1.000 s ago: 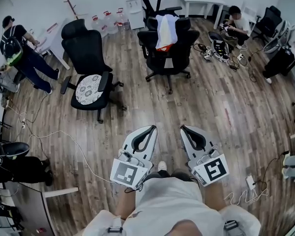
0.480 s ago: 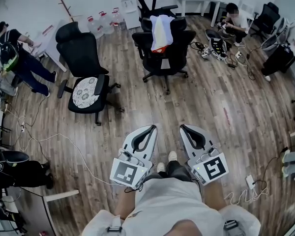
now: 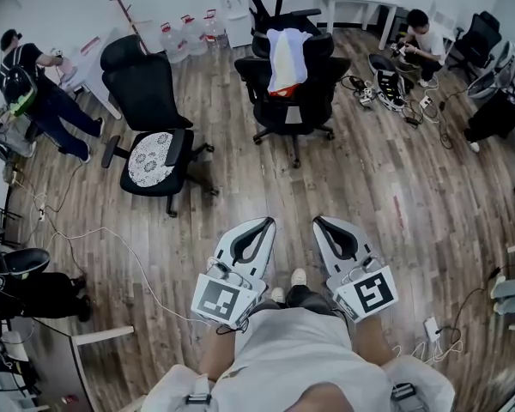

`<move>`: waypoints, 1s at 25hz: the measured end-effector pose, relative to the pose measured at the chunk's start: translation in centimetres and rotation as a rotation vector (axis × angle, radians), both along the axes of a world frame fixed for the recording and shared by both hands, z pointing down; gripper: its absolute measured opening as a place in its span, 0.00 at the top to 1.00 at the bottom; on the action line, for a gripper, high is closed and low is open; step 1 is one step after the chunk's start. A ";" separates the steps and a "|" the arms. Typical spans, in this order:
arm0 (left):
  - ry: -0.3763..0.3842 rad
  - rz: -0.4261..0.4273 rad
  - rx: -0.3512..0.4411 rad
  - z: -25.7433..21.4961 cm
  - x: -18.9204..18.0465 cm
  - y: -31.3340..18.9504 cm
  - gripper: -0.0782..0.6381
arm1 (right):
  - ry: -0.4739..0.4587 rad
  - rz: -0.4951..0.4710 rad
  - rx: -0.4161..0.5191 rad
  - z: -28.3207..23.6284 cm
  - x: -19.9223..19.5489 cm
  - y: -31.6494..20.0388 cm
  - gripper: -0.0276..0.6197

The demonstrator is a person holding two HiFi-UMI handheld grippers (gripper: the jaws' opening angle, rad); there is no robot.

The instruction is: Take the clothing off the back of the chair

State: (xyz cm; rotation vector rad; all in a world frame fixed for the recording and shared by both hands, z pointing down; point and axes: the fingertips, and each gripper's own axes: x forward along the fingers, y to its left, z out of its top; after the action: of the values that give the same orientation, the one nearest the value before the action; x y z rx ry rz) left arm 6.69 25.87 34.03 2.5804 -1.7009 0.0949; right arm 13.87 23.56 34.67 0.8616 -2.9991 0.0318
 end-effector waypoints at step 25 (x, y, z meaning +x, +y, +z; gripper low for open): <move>-0.012 -0.081 0.010 -0.4 0.3 -8.2 0.87 | -0.013 -0.073 -0.001 0.0 -0.1 -8.7 0.92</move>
State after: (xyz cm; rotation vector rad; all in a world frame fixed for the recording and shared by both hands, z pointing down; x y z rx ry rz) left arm 7.04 17.65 33.61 2.5186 -1.8123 0.0989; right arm 13.77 14.90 34.64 0.7544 -3.0400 0.0384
